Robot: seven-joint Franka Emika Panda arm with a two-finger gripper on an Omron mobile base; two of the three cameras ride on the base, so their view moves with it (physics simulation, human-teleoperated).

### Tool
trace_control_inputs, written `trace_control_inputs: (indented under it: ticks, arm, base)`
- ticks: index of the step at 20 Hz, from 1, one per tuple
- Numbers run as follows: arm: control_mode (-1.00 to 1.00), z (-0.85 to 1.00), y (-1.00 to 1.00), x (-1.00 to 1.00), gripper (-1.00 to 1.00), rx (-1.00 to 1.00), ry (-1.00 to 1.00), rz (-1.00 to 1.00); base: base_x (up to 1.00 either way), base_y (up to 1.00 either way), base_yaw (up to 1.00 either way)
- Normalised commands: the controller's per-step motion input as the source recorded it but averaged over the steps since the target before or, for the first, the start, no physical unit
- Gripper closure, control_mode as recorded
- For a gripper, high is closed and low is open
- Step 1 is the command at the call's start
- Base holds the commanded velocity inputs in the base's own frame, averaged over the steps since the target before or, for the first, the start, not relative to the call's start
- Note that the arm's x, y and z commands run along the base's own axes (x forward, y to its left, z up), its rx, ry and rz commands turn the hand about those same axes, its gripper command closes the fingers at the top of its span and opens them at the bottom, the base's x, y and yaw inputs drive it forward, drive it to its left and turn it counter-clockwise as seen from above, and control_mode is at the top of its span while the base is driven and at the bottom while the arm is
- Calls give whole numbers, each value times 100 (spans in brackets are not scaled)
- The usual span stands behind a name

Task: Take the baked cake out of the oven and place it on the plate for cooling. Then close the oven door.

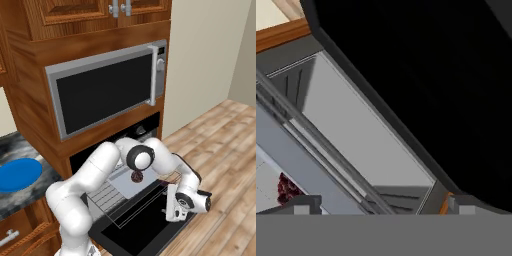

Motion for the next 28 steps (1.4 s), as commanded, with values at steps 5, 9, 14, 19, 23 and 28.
trace_control_inputs:
  ticks: [5,9,14,19,23,28]
  arm:
    - [-100,33,0,-10,-100,-14,2,0]
    - [-100,35,0,-13,-100,-19,0,0]
    - [-100,39,5,-7,-100,-16,0,0]
    - [-100,26,10,-3,-100,-14,-1,3]
    - [-100,24,11,0,-100,-15,-9,11]
    - [-100,32,5,0,-100,-13,-9,20]
  base:
    - [0,0,0]
    - [0,0,0]
    - [0,0,0]
    - [0,0,0]
    - [0,0,0]
    - [0,0,0]
